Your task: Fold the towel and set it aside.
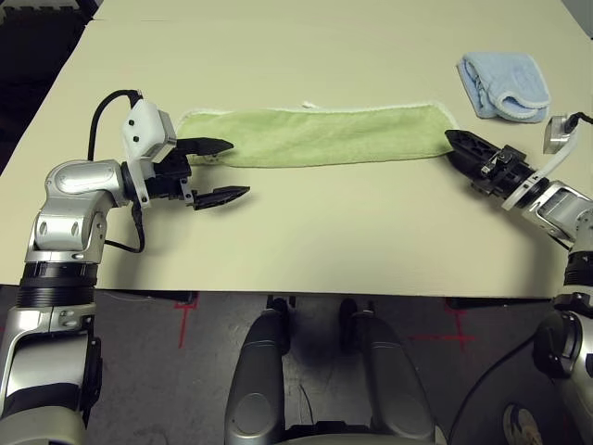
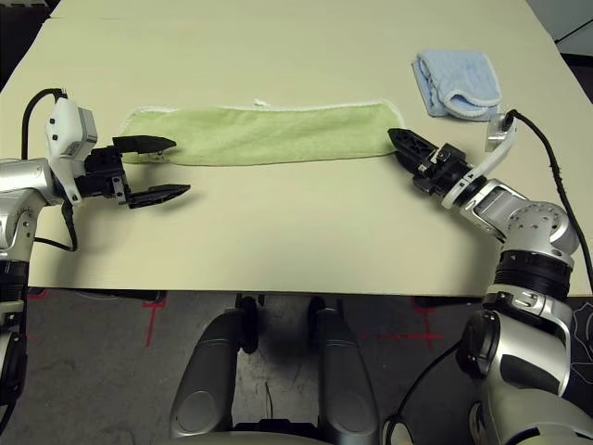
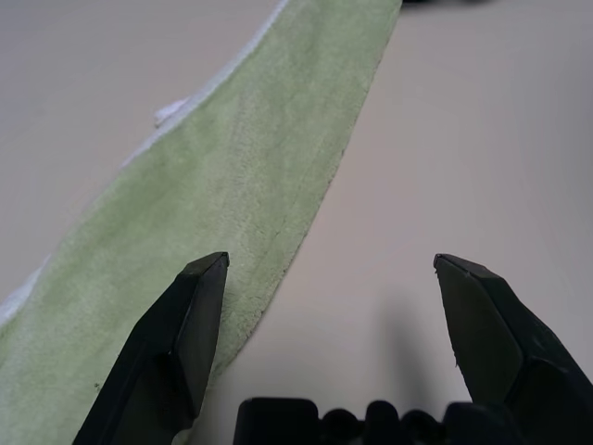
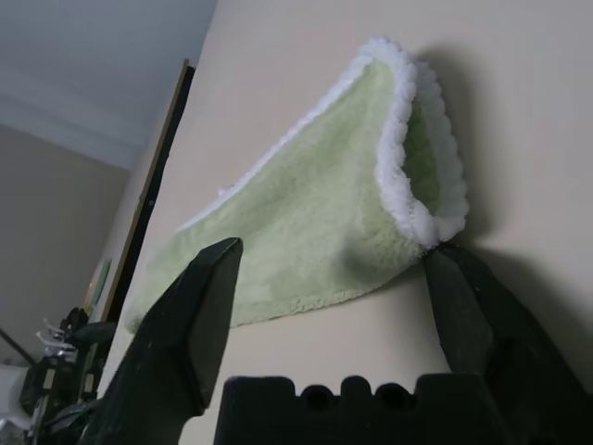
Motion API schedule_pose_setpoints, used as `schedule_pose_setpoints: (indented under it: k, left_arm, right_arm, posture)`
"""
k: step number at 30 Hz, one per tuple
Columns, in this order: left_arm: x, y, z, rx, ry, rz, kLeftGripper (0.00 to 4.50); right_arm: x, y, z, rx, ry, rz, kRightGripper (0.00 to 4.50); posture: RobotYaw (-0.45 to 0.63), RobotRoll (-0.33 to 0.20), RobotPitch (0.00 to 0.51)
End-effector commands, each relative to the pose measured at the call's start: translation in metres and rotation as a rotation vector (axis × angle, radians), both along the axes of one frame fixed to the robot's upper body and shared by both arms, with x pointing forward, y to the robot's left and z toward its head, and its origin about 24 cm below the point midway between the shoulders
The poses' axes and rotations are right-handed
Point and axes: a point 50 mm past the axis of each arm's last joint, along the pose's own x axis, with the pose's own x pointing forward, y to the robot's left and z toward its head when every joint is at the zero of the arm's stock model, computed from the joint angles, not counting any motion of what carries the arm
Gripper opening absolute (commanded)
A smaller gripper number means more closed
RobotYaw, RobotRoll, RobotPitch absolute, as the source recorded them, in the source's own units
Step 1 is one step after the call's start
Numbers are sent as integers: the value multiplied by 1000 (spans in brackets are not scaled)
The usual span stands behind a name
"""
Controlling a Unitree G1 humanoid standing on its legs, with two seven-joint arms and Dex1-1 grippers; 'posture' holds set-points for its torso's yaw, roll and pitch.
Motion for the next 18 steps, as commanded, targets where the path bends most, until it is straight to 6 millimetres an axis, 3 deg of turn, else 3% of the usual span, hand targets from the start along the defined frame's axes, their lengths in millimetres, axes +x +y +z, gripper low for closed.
schedule_pose_setpoints:
  k: [1, 9, 18]
  left_arm:
    - [-2, -3, -4, -4, 11, -20, 4500]
    - [-1, -3, -5, -2, 15, -22, 4500]
    - [-1, -2, -7, 2, 20, -25, 4500]
  right_arm:
    - [-1, -3, -13, -4, 57, -40, 3183]
    - [0, -1, -13, -15, 48, -43, 212]
    - [-5, -13, -9, -21, 32, -74, 62]
  posture:
    - [37, 0, 300]
    - [33, 0, 294]
    - [31, 0, 290]
